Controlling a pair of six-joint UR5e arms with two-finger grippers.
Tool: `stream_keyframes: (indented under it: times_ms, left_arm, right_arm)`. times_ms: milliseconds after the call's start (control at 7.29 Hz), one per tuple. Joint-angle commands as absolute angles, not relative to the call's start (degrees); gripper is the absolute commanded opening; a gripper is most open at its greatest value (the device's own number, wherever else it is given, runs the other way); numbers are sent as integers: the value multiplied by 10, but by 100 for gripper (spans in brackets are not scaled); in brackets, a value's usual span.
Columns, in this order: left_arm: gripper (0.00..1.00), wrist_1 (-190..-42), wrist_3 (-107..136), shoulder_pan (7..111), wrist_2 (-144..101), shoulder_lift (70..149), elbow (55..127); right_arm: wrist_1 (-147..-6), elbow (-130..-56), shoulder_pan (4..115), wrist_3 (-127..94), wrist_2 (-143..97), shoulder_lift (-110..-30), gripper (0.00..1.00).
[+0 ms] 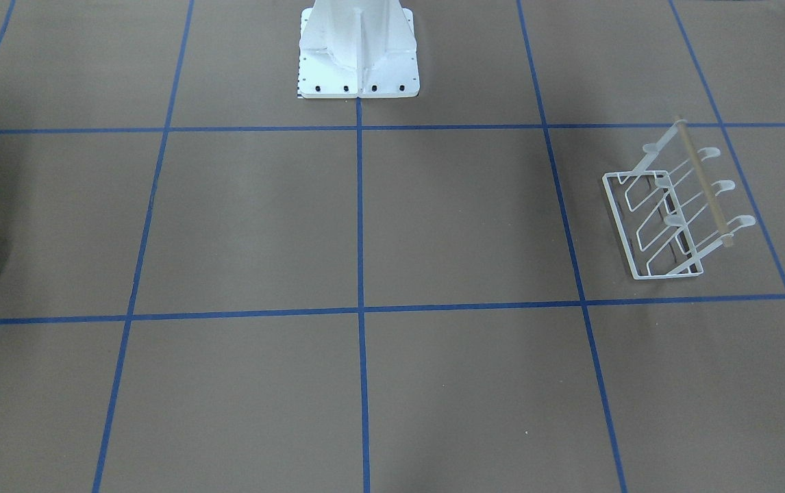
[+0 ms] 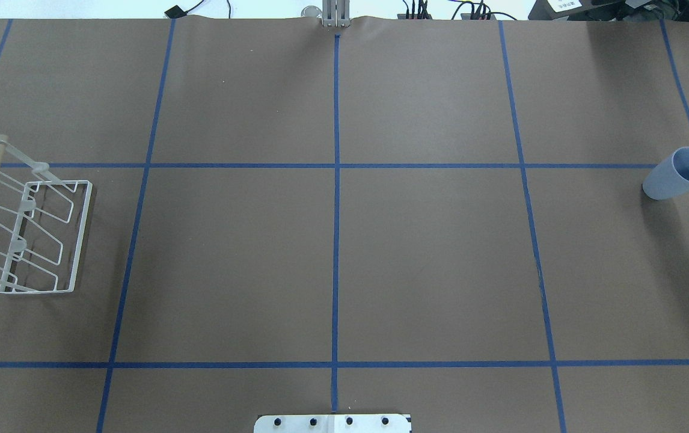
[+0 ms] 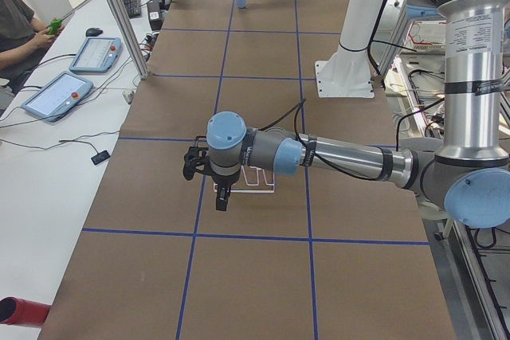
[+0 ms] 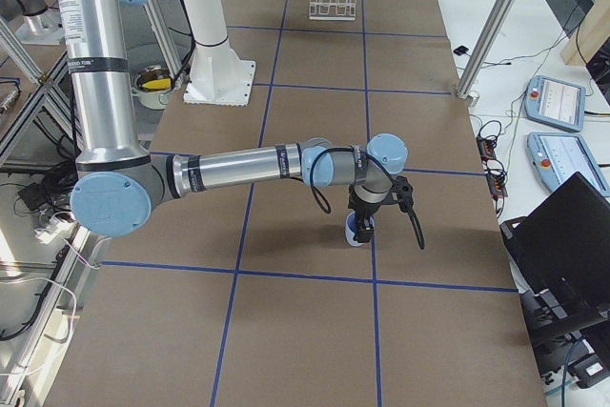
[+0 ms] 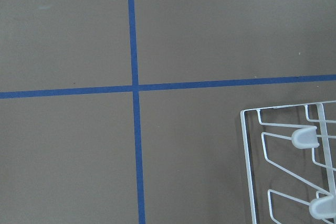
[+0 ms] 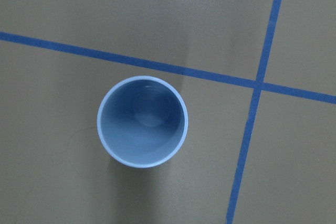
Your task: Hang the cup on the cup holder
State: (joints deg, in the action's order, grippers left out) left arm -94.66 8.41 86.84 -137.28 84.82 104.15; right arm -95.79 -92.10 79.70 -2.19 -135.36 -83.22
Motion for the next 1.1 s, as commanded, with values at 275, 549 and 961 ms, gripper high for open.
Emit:
stream_keyframes:
  times_ms: [275, 549, 961]
  left_arm:
    - [98, -947, 84, 868, -1373, 847, 1043]
    - [98, -947, 84, 868, -1373, 847, 1042]
    - [98, -947, 83, 868, -1373, 846, 1039]
  right_arm:
    - [-846, -832, 757, -72, -1352, -814, 100]
    - [-845, -825, 741, -83, -1341, -813, 99]
    - [-838, -799, 739, -83, -1341, -809, 40]
